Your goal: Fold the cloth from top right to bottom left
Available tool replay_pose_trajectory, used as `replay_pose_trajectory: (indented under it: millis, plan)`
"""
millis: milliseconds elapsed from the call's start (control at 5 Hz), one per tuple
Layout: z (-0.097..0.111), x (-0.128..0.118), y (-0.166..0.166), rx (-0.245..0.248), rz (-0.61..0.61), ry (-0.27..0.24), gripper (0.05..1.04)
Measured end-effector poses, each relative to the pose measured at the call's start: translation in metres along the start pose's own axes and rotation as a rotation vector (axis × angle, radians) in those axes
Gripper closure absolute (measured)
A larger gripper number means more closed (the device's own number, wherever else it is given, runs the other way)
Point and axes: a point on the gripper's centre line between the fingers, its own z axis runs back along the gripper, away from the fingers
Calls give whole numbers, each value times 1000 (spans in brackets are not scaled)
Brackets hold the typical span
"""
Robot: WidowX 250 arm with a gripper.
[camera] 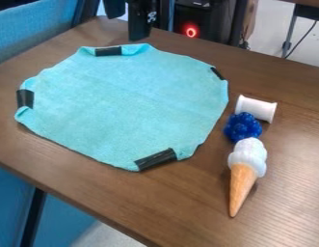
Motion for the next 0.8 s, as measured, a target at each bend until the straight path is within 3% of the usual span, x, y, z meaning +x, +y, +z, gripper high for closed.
replay_pose_trajectory:
  millis: [200, 600, 800]
  plan:
    - [-13, 0, -3, -19, 18, 33, 83]
    - [-32, 43, -35, -89, 300, 6, 83]
    - [-46, 75, -54, -94, 423, -22, 83]
